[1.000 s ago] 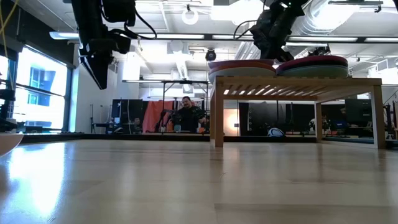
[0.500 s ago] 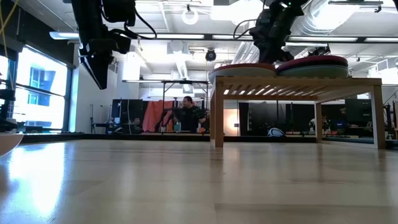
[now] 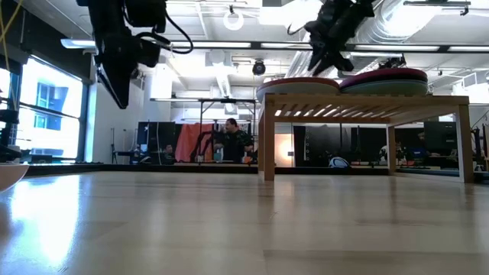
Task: Place and stack plates onto a shelf
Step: Stack the light orange plate on top of the purple plate on the shelf
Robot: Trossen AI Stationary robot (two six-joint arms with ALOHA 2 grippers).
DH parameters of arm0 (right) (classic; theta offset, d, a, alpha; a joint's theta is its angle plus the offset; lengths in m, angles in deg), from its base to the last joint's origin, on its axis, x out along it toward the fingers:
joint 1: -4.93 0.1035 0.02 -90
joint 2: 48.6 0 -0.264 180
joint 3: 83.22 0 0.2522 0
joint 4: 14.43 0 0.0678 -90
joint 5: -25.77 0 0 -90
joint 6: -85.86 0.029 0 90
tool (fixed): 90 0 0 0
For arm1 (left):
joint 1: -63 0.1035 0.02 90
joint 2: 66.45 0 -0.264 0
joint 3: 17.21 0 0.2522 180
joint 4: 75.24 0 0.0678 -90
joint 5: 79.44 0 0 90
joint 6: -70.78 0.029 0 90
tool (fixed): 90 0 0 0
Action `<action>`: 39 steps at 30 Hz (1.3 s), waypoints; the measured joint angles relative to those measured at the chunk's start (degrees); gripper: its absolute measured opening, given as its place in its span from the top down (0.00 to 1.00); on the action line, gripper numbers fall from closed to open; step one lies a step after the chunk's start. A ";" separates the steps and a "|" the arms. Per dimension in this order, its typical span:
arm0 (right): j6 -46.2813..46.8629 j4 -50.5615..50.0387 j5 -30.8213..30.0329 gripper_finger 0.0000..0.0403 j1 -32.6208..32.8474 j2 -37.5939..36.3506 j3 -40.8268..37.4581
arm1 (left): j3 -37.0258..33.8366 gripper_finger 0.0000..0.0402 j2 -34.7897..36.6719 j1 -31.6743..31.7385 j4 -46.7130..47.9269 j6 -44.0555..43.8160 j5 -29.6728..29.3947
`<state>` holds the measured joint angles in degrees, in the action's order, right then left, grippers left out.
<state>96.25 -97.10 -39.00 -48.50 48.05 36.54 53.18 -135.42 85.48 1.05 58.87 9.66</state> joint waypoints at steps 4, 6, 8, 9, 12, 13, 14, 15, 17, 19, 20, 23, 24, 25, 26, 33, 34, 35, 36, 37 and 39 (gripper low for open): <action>0.27 1.35 2.95 0.81 2.53 -1.40 0.00 | 0.00 0.77 0.00 -1.52 1.53 0.01 4.09; 0.29 1.36 2.71 0.81 4.39 -2.31 0.02 | 0.00 0.77 0.00 -2.97 2.58 0.04 4.53; 1.17 1.35 2.05 0.81 6.59 -3.02 0.02 | 0.00 0.77 0.00 -4.78 4.10 0.08 4.65; 1.64 1.36 1.94 0.81 7.67 -3.39 0.02 | 0.00 0.77 0.00 -5.79 4.58 0.21 4.67; 2.29 1.36 1.83 0.81 11.03 -4.64 0.02 | 0.00 0.77 0.00 -9.45 4.87 0.86 4.67; 2.74 1.35 1.81 0.81 12.10 -5.02 0.02 | 0.00 0.77 0.00 -10.70 4.88 1.07 4.67; 3.37 1.36 1.80 0.81 13.31 -5.37 0.02 | 0.00 0.77 0.00 -12.01 4.88 1.08 4.67; 4.19 1.36 1.80 0.81 14.55 -5.65 0.02 | 0.00 0.77 0.00 -13.34 4.89 1.08 4.67; 5.14 1.32 1.76 0.81 17.04 -6.11 0.02 | 0.00 0.77 0.00 -16.18 4.88 0.96 4.65; 5.28 1.32 1.56 0.81 20.03 -6.46 0.02 | 0.00 0.77 0.00 -19.22 4.87 0.25 4.50; 6.07 1.32 1.25 0.81 21.58 -6.50 0.02 | 0.00 0.77 0.00 -20.87 4.87 -0.08 4.36; 9.32 1.28 -1.46 0.81 26.18 -6.50 0.02 | 0.00 0.77 0.00 -26.16 4.87 -2.90 3.77; 10.35 1.28 -2.55 0.81 27.60 -6.50 0.02 | 0.00 0.77 0.00 -28.03 4.87 -4.11 3.22; 11.15 1.30 -3.36 0.81 29.15 -6.50 0.02 | 0.00 0.77 0.00 -29.93 4.87 -5.32 2.52; 12.01 1.30 -4.15 0.81 30.55 -6.50 0.02 | 0.00 0.77 0.00 -31.85 4.82 -6.70 1.77; 18.28 1.44 -8.74 0.81 40.03 -6.48 0.02 | 0.00 0.77 -0.02 -45.18 2.82 -15.50 -3.14; 19.13 1.47 -9.02 0.81 41.21 -6.49 0.02 | 0.00 0.77 -0.02 -46.78 2.47 -16.72 -4.09; 19.69 1.51 -9.77 0.81 42.40 -6.48 0.02 | 0.00 0.77 -0.02 -48.27 2.15 -18.08 -5.04; 20.51 1.59 -10.51 0.81 43.62 -6.48 0.02 | 0.00 0.77 -0.02 -49.70 1.87 -19.48 -5.86; 21.06 1.75 -11.28 0.81 44.79 -6.48 0.02 | 0.00 0.77 -0.02 -50.93 1.50 -20.83 -6.54; 22.58 1.94 -12.46 0.81 47.13 -6.48 0.02 | -0.04 0.77 -0.02 -53.30 0.06 -23.46 -7.30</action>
<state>118.83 -95.16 -51.46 -1.37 41.57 36.56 53.14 -135.44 32.18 1.11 35.40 2.36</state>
